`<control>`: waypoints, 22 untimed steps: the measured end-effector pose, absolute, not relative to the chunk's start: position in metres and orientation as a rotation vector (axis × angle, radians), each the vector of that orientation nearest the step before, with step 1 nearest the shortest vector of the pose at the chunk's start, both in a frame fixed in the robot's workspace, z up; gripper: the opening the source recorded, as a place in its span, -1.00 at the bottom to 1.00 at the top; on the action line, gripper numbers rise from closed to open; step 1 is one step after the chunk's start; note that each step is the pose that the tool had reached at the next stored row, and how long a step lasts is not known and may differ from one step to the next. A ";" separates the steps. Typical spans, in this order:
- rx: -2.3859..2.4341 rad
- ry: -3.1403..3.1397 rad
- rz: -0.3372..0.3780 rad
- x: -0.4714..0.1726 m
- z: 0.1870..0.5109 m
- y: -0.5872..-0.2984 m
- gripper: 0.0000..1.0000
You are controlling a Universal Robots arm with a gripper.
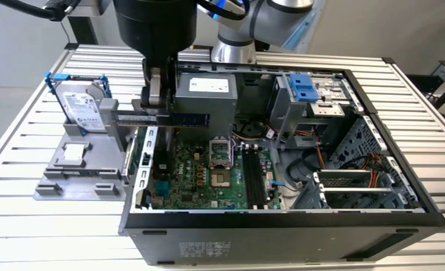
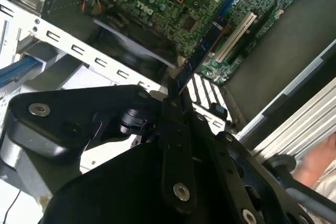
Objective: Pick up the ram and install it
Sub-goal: 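Pick up the ram and move it above insertion slot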
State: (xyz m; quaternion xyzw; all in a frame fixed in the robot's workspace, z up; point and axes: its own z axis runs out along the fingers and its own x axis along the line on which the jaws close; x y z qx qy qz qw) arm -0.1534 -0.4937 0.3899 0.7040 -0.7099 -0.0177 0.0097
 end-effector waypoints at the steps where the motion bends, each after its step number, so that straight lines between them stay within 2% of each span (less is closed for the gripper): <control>1: 2.198 -2.216 -0.055 -0.151 0.390 -0.494 -1.00; 22: 2.198 -2.216 -0.056 -0.130 0.390 -0.494 -1.00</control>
